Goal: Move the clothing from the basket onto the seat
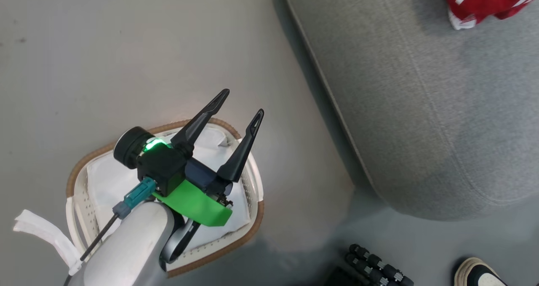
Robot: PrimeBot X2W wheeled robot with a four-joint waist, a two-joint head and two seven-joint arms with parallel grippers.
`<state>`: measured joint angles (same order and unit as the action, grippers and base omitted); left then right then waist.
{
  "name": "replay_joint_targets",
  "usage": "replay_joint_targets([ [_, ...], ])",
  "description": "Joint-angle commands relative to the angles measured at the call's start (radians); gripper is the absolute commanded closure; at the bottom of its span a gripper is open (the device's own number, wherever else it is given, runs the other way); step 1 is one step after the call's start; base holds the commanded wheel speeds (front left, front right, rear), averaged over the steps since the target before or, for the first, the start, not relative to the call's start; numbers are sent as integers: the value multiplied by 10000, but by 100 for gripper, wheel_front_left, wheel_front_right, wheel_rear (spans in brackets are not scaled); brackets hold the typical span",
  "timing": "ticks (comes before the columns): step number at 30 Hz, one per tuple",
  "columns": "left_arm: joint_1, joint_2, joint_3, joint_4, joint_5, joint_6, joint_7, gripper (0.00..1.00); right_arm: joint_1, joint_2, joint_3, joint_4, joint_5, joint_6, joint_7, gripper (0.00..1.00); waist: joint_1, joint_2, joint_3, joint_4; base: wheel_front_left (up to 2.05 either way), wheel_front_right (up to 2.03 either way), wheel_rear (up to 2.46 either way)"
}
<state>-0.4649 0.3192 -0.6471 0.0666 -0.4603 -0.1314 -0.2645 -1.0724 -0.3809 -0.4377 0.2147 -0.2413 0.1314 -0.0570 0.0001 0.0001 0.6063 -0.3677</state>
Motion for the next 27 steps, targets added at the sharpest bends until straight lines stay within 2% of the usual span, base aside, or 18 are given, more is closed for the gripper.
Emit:
replay_joint_targets([
  [1, -255, 120, -32, -26, -58, 17, 5, 0, -119, 80, -396, -28, -207, -16, 128, 100, -1, -1, 773, 733, 0, 0, 0],
  [9, -540, 283, -72, -117, -94, 17, 5, 0, 557, 756, -1703, 506, -467, -14, 416, 100, -1, -1, 1570, 1109, 0, 0, 0],
  [18, -596, 296, 47, 28, -138, 17, 5, 0, 1463, 1818, -2362, 1627, -788, -14, 131, 100, -1, -1, 1708, 1329, 0, 0, 0],
  [19, -569, 295, 87, 47, -127, 17, 5, 0, 1512, 1902, -2404, 1705, -791, -14, 37, 87, -1, -1, 1671, 1331, 0, 0, 0],
  [20, -527, 289, 128, 79, -137, 17, 5, 0, 1592, 1979, -2453, 1811, -796, -14, -48, 57, -1, -1, 1612, 1325, 0, 0, 0],
  [21, -497, 283, 164, 118, -145, 17, 5, 0, 1597, 2031, -2555, 1889, -717, -14, -135, 21, -1, -1, 1570, 1322, 0, 0, 0],
  [22, -460, 283, 190, 174, -124, 17, 5, 0, 1633, 2121, -2602, 2006, -642, -14, -283, 0, -1, -1, 1479, 1308, 0, 0, 0],
  [27, -299, 143, 210, 334, -56, 17, 5, 0, 1869, 2087, -2674, 2765, -411, -14, -962, 0, -1, -1, 930, 1268, 0, 0, 0],
])
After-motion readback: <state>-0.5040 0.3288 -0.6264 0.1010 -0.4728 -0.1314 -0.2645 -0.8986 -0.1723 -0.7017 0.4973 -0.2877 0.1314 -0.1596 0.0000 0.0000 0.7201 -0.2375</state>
